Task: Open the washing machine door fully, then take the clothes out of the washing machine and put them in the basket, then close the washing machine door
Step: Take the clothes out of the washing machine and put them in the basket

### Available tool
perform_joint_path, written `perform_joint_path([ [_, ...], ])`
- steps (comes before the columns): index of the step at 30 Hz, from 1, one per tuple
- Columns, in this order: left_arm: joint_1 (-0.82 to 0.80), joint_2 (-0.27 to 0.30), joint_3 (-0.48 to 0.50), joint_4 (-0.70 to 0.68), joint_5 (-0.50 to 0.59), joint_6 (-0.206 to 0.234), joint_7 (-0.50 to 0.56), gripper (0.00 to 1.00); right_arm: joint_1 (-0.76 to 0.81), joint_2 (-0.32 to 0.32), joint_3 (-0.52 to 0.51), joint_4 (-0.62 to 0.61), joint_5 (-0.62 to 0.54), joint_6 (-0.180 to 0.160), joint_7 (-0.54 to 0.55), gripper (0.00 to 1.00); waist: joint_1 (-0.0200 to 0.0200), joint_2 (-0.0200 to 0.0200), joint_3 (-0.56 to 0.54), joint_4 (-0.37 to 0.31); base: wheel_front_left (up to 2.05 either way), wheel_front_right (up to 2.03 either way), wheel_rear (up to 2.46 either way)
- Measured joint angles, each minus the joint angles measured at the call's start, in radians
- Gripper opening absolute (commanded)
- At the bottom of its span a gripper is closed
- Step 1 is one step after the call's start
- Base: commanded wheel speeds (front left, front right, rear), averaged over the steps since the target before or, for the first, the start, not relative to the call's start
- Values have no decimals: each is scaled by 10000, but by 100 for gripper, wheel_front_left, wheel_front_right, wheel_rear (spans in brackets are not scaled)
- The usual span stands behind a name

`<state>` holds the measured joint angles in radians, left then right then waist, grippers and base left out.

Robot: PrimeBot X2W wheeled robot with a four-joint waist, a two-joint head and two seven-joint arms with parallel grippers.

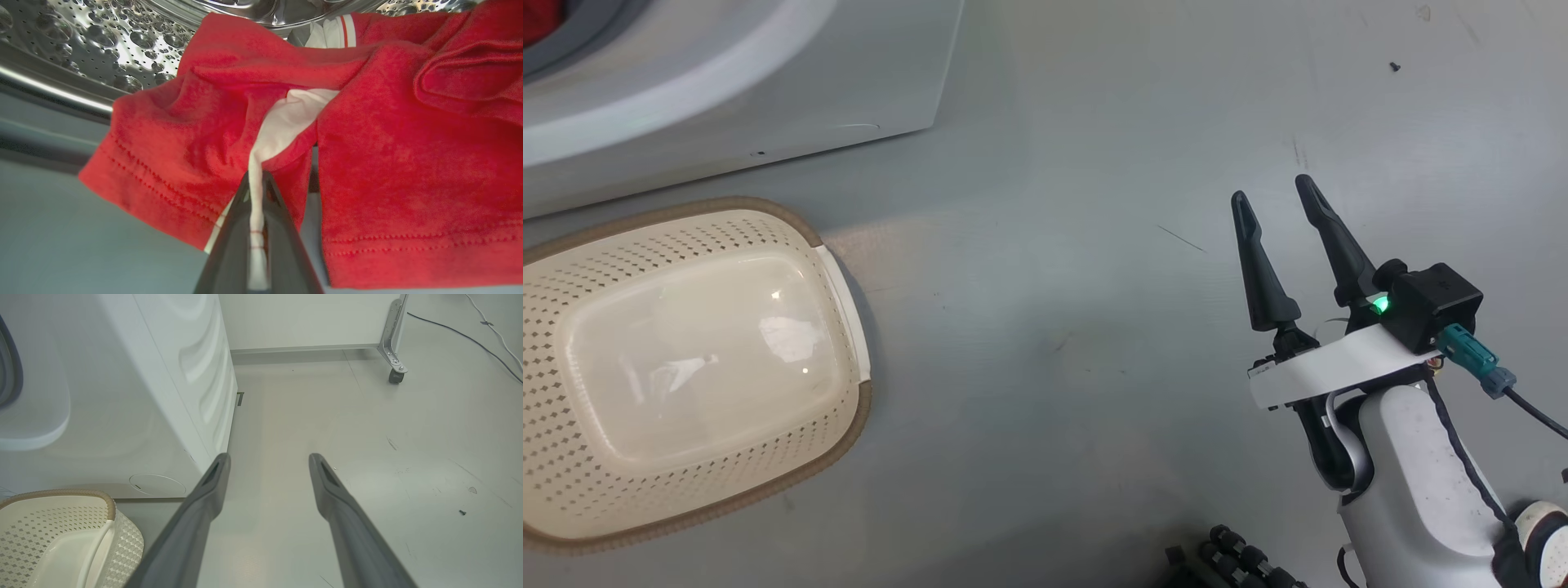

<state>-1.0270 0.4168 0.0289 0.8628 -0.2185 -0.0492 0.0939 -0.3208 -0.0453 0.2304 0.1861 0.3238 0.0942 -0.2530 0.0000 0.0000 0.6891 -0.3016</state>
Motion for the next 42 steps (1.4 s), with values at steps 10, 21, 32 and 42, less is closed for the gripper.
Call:
perform_joint_path([
  [10,-1,-441,38,307,-104,-94,-1404,0,0,-2,-109,109,-17,0,0,100,0,0,-384,213,0,0,0],
  [21,259,-947,332,527,-558,-357,-3231,0,16,-2,-234,433,-182,0,0,100,0,0,-1187,562,0,0,0],
  [32,1243,-1409,322,309,-721,-610,-3545,0,294,-4,-249,769,-188,6,0,100,0,0,-2248,929,0,0,0],
  [42,2055,-1822,268,-1106,-796,-708,-3507,0,661,-6,-408,863,-190,6,0,100,0,0,-3161,1270,0,0,0],
])
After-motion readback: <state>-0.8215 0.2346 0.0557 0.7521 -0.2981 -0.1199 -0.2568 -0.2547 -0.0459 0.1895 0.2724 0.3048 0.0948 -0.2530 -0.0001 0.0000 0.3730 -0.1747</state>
